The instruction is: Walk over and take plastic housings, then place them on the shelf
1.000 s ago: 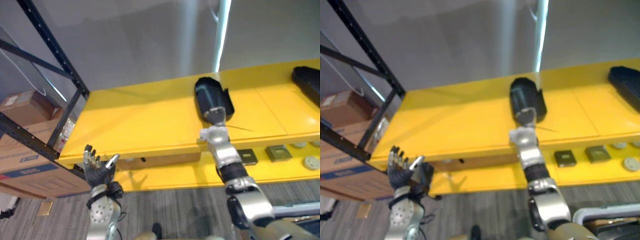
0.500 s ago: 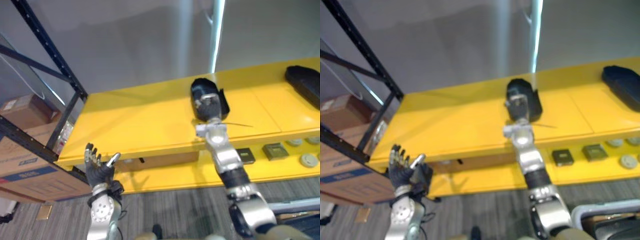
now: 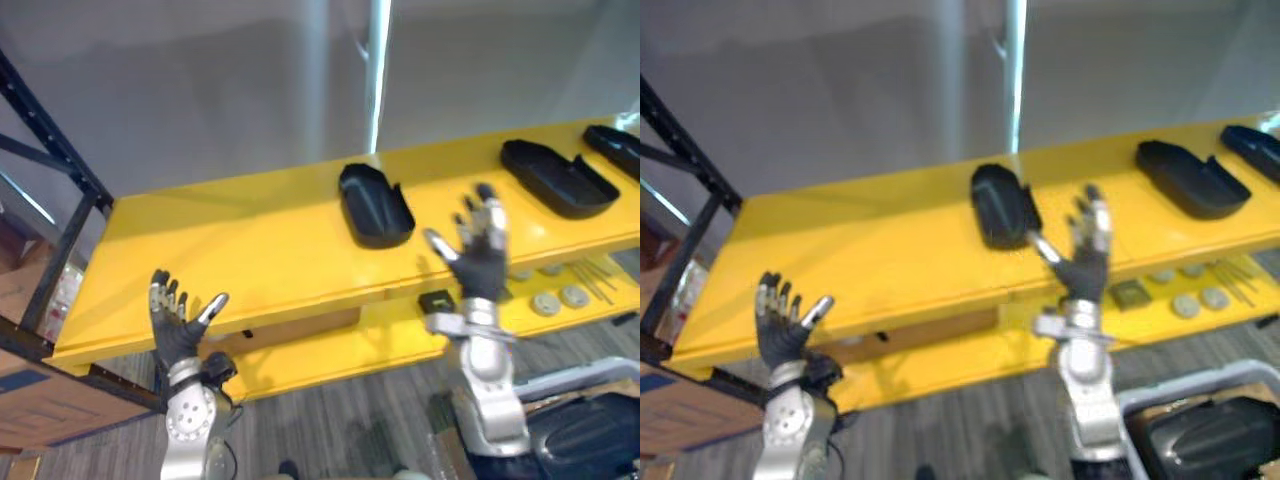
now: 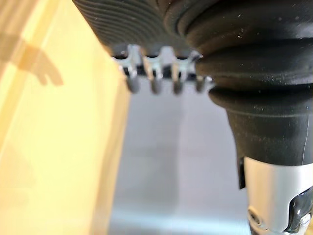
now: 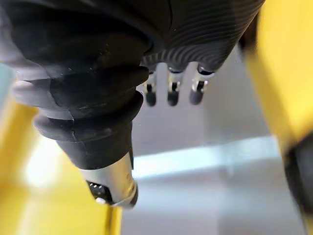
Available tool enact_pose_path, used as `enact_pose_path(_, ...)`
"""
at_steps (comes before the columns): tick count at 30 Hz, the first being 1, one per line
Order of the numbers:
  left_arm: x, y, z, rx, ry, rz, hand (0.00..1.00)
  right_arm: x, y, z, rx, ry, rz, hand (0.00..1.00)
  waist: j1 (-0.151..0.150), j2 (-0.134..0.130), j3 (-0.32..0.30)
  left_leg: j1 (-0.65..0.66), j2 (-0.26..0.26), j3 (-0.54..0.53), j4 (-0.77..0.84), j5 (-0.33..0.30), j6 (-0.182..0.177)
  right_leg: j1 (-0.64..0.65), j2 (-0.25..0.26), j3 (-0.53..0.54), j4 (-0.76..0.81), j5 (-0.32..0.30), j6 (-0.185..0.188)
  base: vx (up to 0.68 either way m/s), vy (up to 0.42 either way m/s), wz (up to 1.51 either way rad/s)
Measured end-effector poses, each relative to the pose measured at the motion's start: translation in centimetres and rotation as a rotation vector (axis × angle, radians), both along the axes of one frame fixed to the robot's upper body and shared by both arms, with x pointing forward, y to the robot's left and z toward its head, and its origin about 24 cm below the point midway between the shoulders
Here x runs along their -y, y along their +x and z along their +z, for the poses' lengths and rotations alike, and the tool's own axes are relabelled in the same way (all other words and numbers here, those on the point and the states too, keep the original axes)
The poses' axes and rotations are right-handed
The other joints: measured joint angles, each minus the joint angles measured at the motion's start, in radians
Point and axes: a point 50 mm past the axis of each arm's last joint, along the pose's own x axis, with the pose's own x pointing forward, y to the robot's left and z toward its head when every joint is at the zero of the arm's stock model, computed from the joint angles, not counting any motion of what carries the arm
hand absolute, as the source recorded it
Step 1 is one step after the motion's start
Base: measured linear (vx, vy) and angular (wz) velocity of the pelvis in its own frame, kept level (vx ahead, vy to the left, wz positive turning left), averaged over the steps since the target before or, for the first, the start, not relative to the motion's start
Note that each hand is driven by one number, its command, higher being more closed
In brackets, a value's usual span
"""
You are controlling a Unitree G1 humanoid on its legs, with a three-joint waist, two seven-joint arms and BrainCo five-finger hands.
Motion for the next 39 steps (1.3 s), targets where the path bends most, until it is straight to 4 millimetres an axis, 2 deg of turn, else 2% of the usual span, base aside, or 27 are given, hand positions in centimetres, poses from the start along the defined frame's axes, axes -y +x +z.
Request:
enact_pose_path(2,0.5,0.0,0.2,0.009,-0.006,-0.02,0.0,1.3,-1.4,-1.2,-0.042,0.033,-0.106,0.0,-0.016,0.0,0.0,0.002,0.0,0.016,0.0,-0.003,-0.001,-0.006,0.002,0.017,-0.007,0.007,0.002,0.04,0.013,-0.22)
enact_pose_path(5,1.4,0.1,0.3,0.015,-0.024,-0.052,0.0,1.9,-3.4,-3.3,-0.116,0.11,-0.194,0.0,-0.046,0.002,0.0,-0.001,0.001,0.027,0.0,-0.007,-0.005,-0.015,0.008,0.031,-0.013,0.012,0.0,0.04,0.002,-0.17)
enact_pose_path(10,1.9,0.1,0.7,0.063,-0.036,-0.063,0.0,2.4,-5.2,-7.2,-0.21,0.28,-0.197,0.0,-0.054,-0.004,0.005,0.017,0.011,0.061,0.0,-0.021,-0.011,-0.016,0.019,0.056,-0.015,0.015,-0.003,0.02,0.0,-0.17)
enact_pose_path(18,3.2,0.7,1.8,0.129,-0.052,-0.106,0.0,1.0,-4.7,-7.5,-0.186,0.308,-0.118,0.0,-0.062,-0.008,0.008,0.019,0.01,0.073,0.0,-0.025,-0.009,-0.024,0.02,0.075,-0.014,0.015,-0.003,0.0,0.005,-0.04)
enact_pose_path(27,3.8,1.0,2.4,0.157,-0.079,-0.141,0.0,0.8,-4.5,-7.9,-0.209,0.307,-0.108,0.0,-0.068,-0.016,0.013,0.03,0.012,0.103,0.0,-0.034,-0.011,-0.033,0.025,0.102,-0.014,0.017,-0.002,0.01,0.006,-0.09)
enact_pose_path(33,5.8,1.6,4.2,0.251,-0.046,-0.295,0.0,0.8,-4.5,-8.3,-0.257,0.287,-0.168,0.0,-0.074,-0.021,0.015,0.039,0.01,0.156,0.003,-0.049,-0.01,-0.052,0.027,0.154,-0.015,0.025,0.002,0.01,0.019,-0.23)
enact_pose_path(35,6.6,1.7,4.6,0.267,-0.053,-0.338,0.0,1.1,-4.9,-8.6,-0.28,0.294,-0.202,0.0,-0.082,-0.023,0.016,0.052,0.011,0.184,0.004,-0.058,-0.012,-0.054,0.032,0.182,-0.02,0.029,0.004,0.02,0.031,-0.43)
enact_pose_path(36,7.0,1.8,4.7,0.276,-0.054,-0.363,0.0,1.4,-5.1,-8.8,-0.292,0.294,-0.227,0.0,-0.099,-0.025,0.017,0.059,0.011,0.198,0.011,-0.068,-0.014,-0.054,0.034,0.195,-0.023,0.03,0.006,0.02,0.025,-0.52)
enact_pose_path(38,7.9,1.9,5.0,0.289,-0.055,-0.41,0.0,2.3,-5.9,-9.1,-0.308,0.287,-0.282,0.0,-0.108,-0.026,0.018,0.07,0.015,0.239,0.022,-0.085,-0.017,-0.06,0.041,0.237,-0.028,0.035,0.008,0.02,0.02,-0.59)
enact_pose_path(39,8.4,1.9,5.2,0.297,-0.057,-0.436,0.0,3.0,-6.5,-9.2,-0.317,0.281,-0.32,0.0,-0.125,-0.026,0.018,0.07,0.015,0.261,0.023,-0.093,-0.019,-0.066,0.043,0.254,-0.031,0.038,0.009,0.0,0.011,-0.45)
